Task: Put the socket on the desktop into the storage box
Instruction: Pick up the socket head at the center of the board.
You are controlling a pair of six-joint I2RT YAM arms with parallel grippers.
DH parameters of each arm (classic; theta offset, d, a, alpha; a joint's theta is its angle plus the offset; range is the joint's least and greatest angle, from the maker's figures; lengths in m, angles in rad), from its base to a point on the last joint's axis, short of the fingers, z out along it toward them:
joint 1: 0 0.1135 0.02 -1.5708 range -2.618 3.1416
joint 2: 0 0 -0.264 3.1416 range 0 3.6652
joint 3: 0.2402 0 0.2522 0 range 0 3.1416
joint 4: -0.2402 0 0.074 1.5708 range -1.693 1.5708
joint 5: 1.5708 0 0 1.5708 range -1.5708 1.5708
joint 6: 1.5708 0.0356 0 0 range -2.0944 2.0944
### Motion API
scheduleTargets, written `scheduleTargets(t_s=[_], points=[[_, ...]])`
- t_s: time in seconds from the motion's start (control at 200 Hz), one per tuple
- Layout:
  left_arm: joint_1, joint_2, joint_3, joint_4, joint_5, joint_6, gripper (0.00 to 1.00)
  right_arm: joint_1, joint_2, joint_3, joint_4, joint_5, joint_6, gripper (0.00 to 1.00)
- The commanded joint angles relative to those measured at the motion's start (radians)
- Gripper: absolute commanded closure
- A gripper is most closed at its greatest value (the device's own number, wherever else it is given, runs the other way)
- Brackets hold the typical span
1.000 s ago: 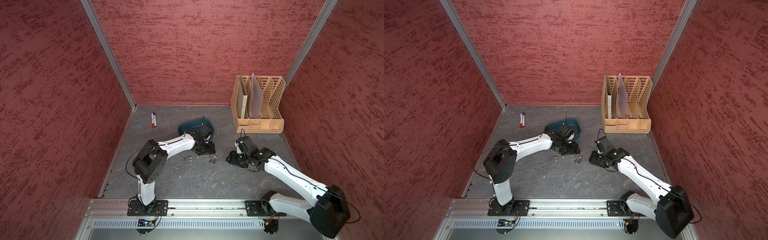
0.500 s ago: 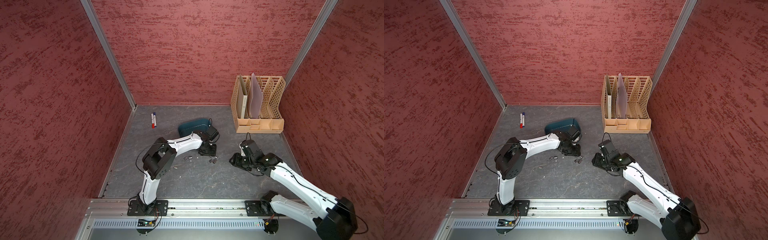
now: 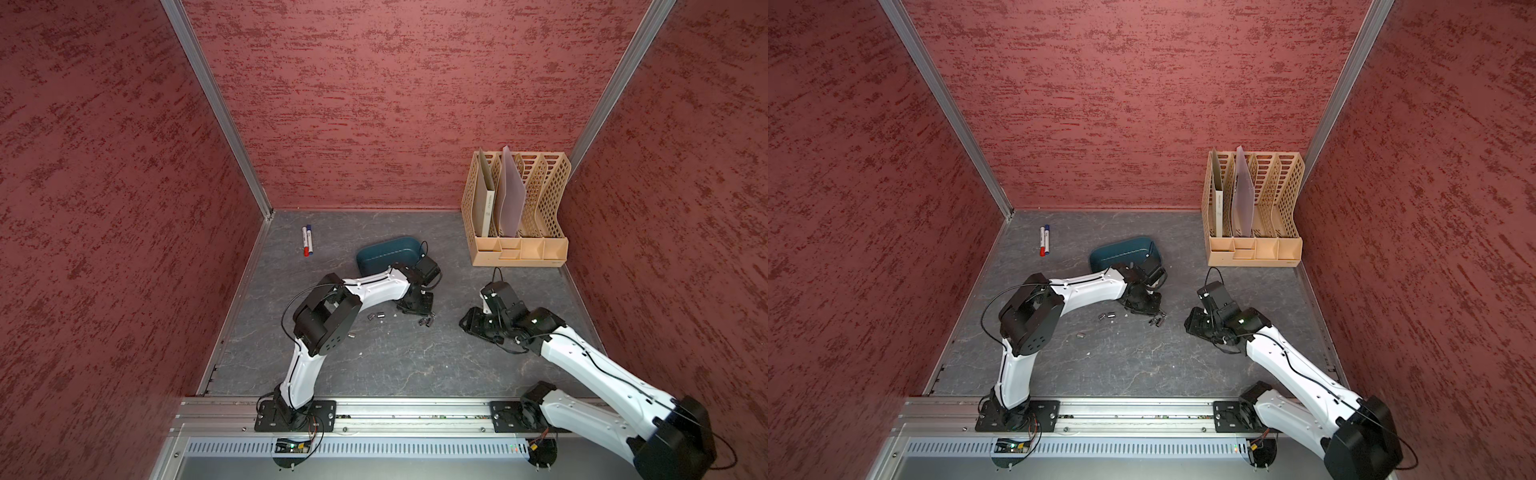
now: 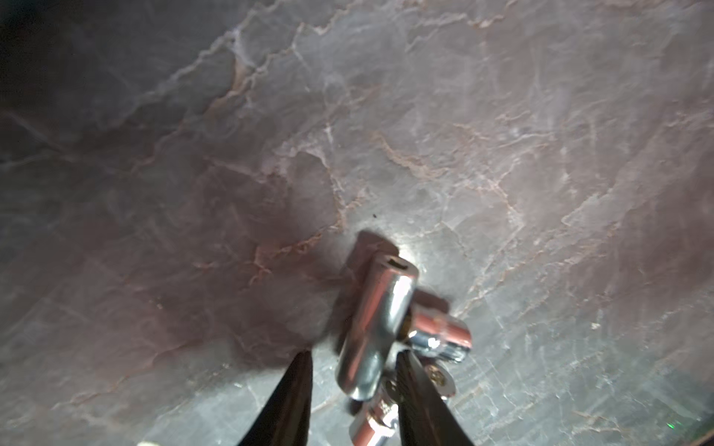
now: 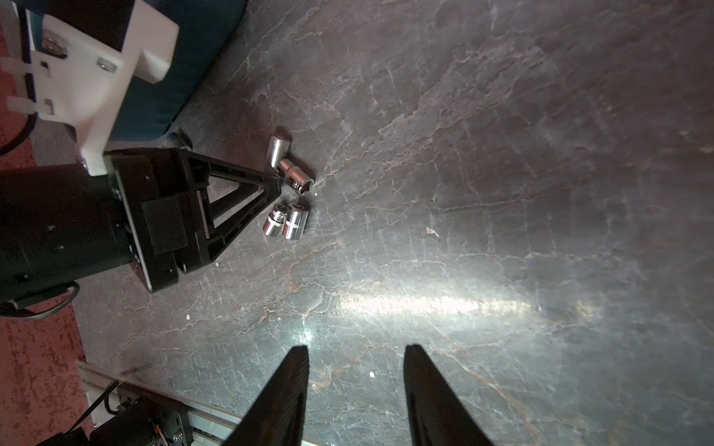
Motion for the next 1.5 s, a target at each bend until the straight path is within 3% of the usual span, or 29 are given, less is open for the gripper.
scheduleTargets(t_s=[0.0, 0.546, 0.761, 0.932, 1.167, 1.493], points=[[-0.009, 0.017, 0.030, -0.011, -0.025, 0.018, 0.63, 0.001, -0.015, -0.010, -0.003, 0.022, 0.013, 0.55], [-0.019, 0.078, 0.064, -0.023, -0.063, 0.034, 0.67, 0.001, -0.008, -0.028, 0.012, 0.016, 0.017, 0.55], [-0.019, 0.090, 0.065, -0.025, -0.070, 0.040, 0.75, 0.001, 0.019, -0.038, 0.035, 0.005, 0.020, 0.55], [-0.017, 0.086, 0.067, -0.033, -0.083, 0.047, 0.88, 0.001, 0.030, -0.026, 0.037, 0.006, 0.016, 0.55], [-0.002, 0.035, 0.062, -0.045, -0.107, 0.059, 0.98, 0.001, 0.055, -0.009, 0.044, 0.001, 0.010, 0.54], [0.056, -0.095, 0.060, -0.064, -0.088, 0.075, 1.00, 0.002, 0.102, 0.030, 0.064, -0.015, 0.006, 0.54]])
